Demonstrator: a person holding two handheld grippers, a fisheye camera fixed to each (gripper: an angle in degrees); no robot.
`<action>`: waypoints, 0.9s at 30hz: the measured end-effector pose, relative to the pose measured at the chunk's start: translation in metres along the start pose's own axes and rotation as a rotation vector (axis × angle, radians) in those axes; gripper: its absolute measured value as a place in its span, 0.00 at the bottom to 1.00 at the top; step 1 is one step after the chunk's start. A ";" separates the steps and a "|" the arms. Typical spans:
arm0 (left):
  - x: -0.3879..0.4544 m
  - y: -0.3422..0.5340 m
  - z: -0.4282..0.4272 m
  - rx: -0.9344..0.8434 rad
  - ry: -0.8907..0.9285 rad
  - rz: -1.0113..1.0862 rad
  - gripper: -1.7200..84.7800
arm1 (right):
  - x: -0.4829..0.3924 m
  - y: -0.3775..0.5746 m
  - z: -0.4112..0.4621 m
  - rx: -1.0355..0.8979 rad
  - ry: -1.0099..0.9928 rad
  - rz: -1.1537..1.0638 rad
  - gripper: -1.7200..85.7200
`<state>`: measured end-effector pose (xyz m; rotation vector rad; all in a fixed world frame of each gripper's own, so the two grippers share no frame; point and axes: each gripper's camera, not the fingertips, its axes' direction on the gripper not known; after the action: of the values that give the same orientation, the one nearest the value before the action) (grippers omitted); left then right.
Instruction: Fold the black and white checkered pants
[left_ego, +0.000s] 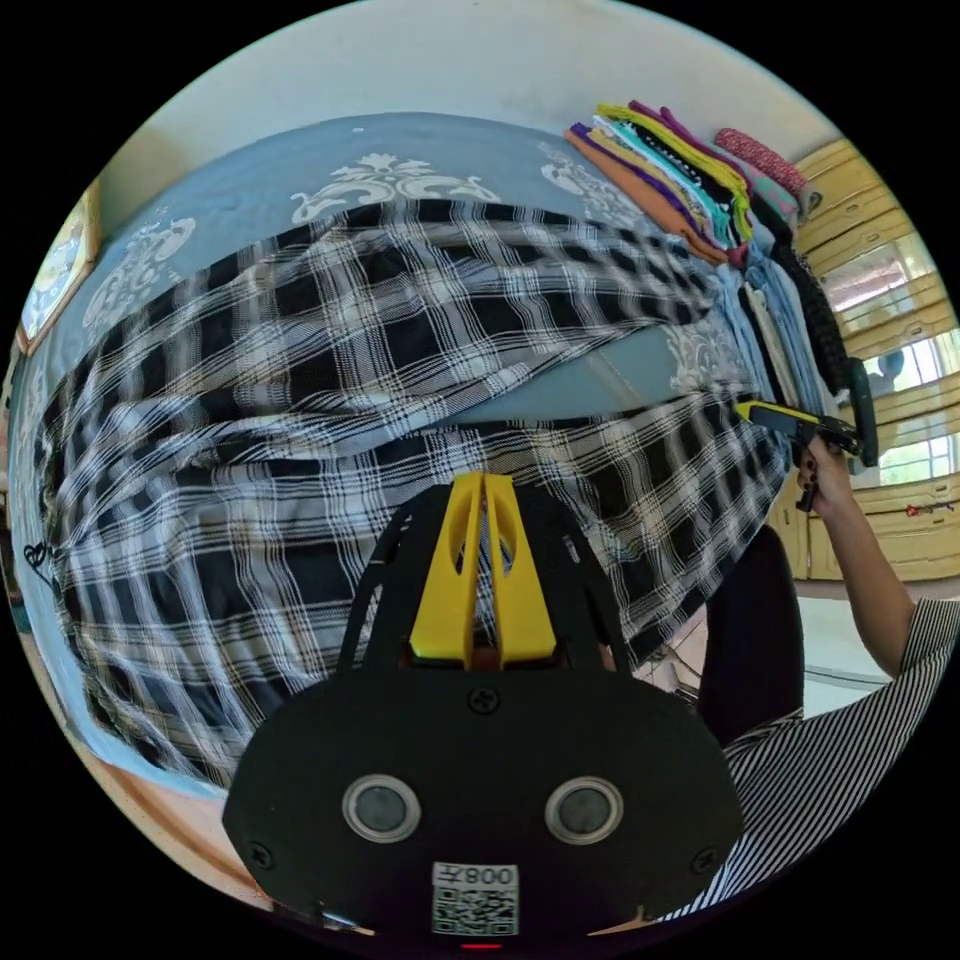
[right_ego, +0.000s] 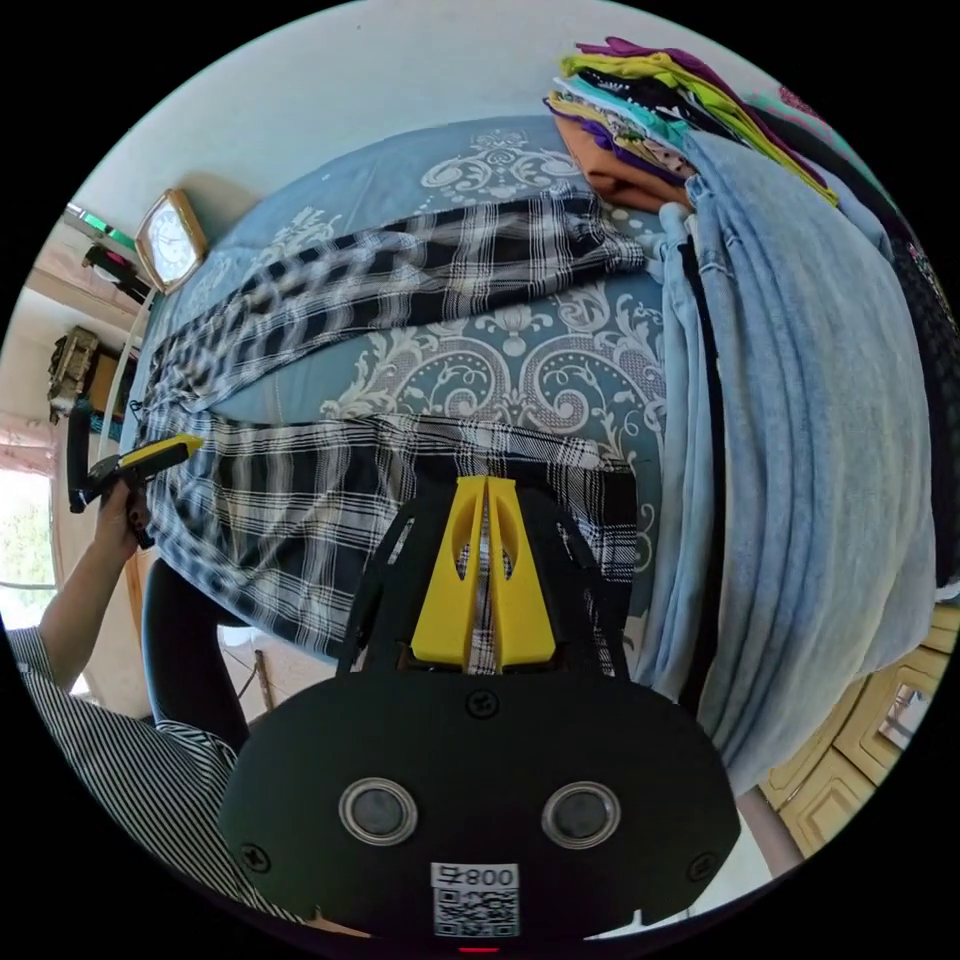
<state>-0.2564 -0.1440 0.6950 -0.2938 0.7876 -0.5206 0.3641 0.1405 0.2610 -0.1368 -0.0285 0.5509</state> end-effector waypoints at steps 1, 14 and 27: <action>-0.004 -0.001 -0.004 0.025 0.013 -0.037 0.02 | 0.001 -0.002 0.000 0.020 -0.006 0.007 0.02; 0.013 0.036 -0.047 0.091 0.044 -0.037 0.02 | 0.007 -0.006 -0.006 0.046 -0.054 0.002 0.02; 0.043 0.100 -0.085 -0.046 0.025 0.035 0.02 | -0.039 0.073 0.009 0.021 -0.005 -0.063 0.02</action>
<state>-0.2597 -0.0888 0.5680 -0.3159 0.8286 -0.4745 0.2921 0.1825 0.2603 -0.1139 -0.0314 0.4880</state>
